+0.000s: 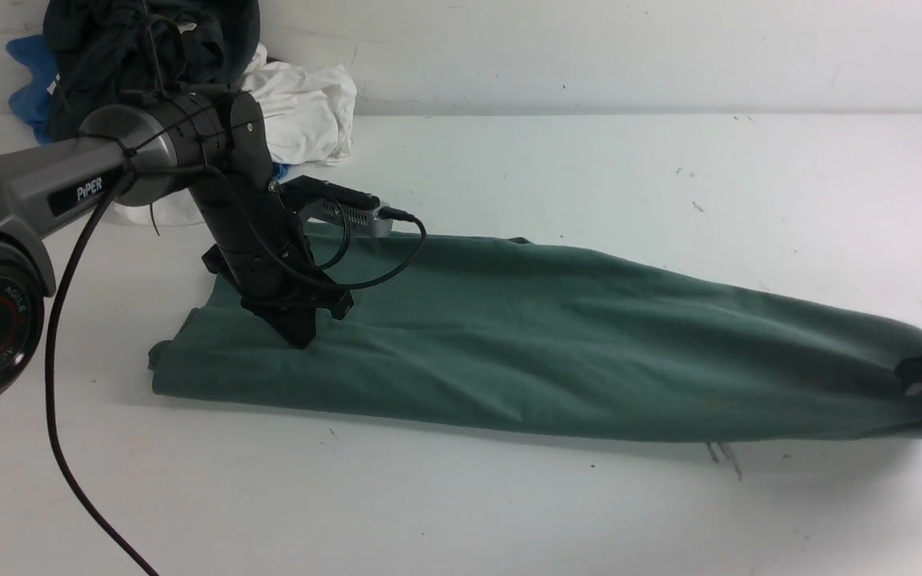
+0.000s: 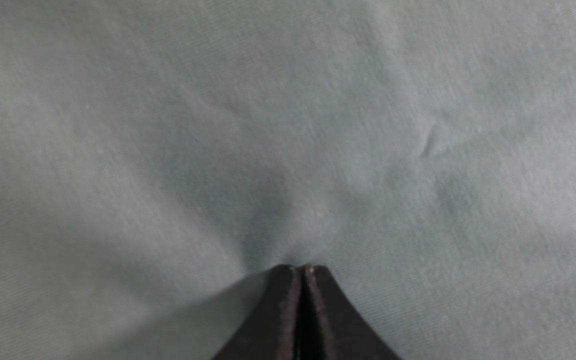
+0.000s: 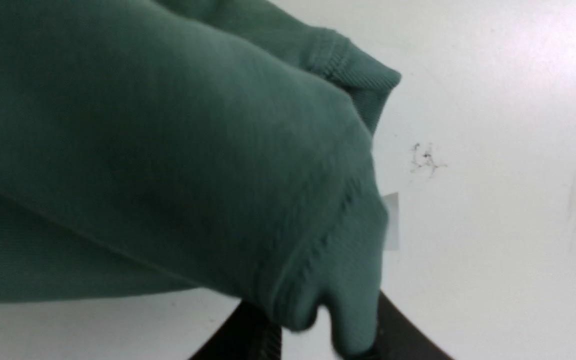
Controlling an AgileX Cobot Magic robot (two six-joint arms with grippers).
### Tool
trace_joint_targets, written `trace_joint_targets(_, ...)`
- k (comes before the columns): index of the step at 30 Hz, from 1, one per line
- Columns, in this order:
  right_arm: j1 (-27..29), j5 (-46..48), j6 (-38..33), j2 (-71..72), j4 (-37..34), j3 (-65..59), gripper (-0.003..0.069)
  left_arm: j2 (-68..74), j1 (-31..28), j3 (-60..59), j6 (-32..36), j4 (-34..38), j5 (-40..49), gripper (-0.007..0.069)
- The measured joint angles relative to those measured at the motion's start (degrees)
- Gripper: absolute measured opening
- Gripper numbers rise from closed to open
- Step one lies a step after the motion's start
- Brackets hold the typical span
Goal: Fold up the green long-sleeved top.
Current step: Use both arms to drag the lower edge of the fabric forward and fold it over the upper edge
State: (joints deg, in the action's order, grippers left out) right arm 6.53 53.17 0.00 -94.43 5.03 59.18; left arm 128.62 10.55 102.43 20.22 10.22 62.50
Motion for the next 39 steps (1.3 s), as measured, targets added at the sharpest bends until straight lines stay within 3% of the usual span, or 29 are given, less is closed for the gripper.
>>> trace_joint_targets(1, 0.23, 0.01, 0.33, 0.0, 0.0, 0.01, 0.0195, 0.0, 0.0, 0.0, 0.0, 0.0, 0.0, -0.0008)
trace_joint_targets(3, 1.19, 1.86, 1.5, 0.3, -0.12, 1.57, 0.0296, 0.04, 0.0, 0.0, 0.06, 0.03, 0.0, -0.0008)
trace_joint_targets(6, 1.08, 4.45, 2.03, 2.41, -0.26, 5.11, 0.039, 0.06, 0.0, 0.11, 0.06, 0.16, 0.1, -0.0008)
trace_joint_targets(10, -2.47, 4.32, 0.0, 6.26, -3.98, 8.84, 0.0414, 0.06, 0.0, 0.11, 0.15, 0.16, 0.1, -0.0008)
trace_joint_targets(12, -4.35, 3.27, -0.96, 6.72, -5.03, 9.14, 0.0402, 0.06, 0.0, 0.11, 0.2, 0.16, 0.1, -0.0008)
trace_joint_targets(15, -8.3, 0.18, -2.13, 5.65, -8.02, 9.08, 0.0325, 0.06, 0.0, 0.11, 0.2, 0.21, 0.1, -0.0008)
trace_joint_targets(17, -9.78, -2.76, -2.04, 2.28, -8.53, 9.08, 0.0235, 0.11, 0.0, 0.11, 0.2, 0.28, 0.1, -0.0008)
trace_joint_targets(21, -8.54, -7.62, 0.79, -5.13, -7.41, 9.08, 0.0097, 0.11, -0.01, 0.11, 0.2, 0.28, 0.28, -0.0008)
trace_joint_targets(24, -6.43, -9.26, 2.74, -10.38, -7.21, 9.08, 0.0035, 0.11, -0.01, 0.11, 0.2, 0.31, 0.42, -0.0008)
trace_joint_targets(33, -4.23, -11.21, 3.79, -16.12, -7.15, 9.75, 0.0007, 0.11, -0.01, 0.23, 0.2, 0.89, 0.6, -0.0008)
trace_joint_targets(39, -4.23, -9.09, 2.81, -7.92, -6.57, 10.91, 0.0035, -1.39, -0.06, 0.29, 0.02, 1.08, 2.35, -0.0008)
